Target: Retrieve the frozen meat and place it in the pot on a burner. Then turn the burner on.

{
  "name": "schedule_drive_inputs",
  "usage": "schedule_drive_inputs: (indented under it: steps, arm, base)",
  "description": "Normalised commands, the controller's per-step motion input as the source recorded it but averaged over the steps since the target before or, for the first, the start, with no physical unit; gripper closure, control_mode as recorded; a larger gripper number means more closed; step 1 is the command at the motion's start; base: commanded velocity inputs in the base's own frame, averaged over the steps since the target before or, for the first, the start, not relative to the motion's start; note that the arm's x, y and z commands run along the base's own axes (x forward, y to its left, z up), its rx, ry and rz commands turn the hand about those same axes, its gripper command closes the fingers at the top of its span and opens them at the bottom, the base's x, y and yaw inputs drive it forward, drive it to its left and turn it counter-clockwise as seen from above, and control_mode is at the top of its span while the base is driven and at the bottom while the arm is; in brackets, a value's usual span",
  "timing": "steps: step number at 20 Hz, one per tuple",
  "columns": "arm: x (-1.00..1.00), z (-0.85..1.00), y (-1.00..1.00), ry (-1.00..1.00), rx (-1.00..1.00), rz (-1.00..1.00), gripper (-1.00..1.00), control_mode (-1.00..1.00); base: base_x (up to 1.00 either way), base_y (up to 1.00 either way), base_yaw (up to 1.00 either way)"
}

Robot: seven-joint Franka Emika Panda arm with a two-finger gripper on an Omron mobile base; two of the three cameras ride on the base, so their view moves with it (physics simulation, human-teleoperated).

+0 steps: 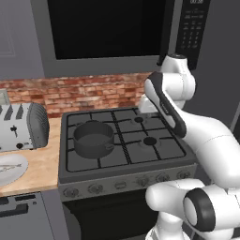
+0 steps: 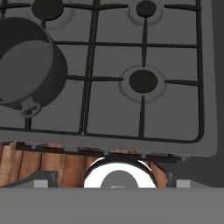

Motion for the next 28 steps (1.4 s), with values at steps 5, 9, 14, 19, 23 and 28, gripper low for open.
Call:
schedule_drive_inputs:
  steps: [5, 9, 14, 19, 23, 28]
  arm:
    - [-0.17, 0.0, 0.54, 0.0, 0.0, 0.01, -1.0, -1.0]
    - [-0.22, 0.0, 0.51, 0.0, 0.0, 0.04, -1.0, -1.0]
    - [-0.19, 0.0, 0.55, 0.0, 0.0, 0.07, -1.0, -1.0]
    - [-0.14, 0.0, 0.69, 0.0, -0.01, 0.1, -1.0, -1.0]
    - [-0.07, 0.0, 0.88, 0.0, -0.05, 0.19, -1.0, -1.0]
    - [0.0, 0.0, 0.96, 0.0, -0.06, 0.22, -1.0, -1.0]
  base:
    - [0.0, 0.0, 0.0]
    - [0.0, 0.0, 0.0]
    - [0.0, 0.0, 0.0]
    - [0.0, 0.0, 0.0]
    - [0.0, 0.0, 0.0]
    - [0.0, 0.0, 0.0]
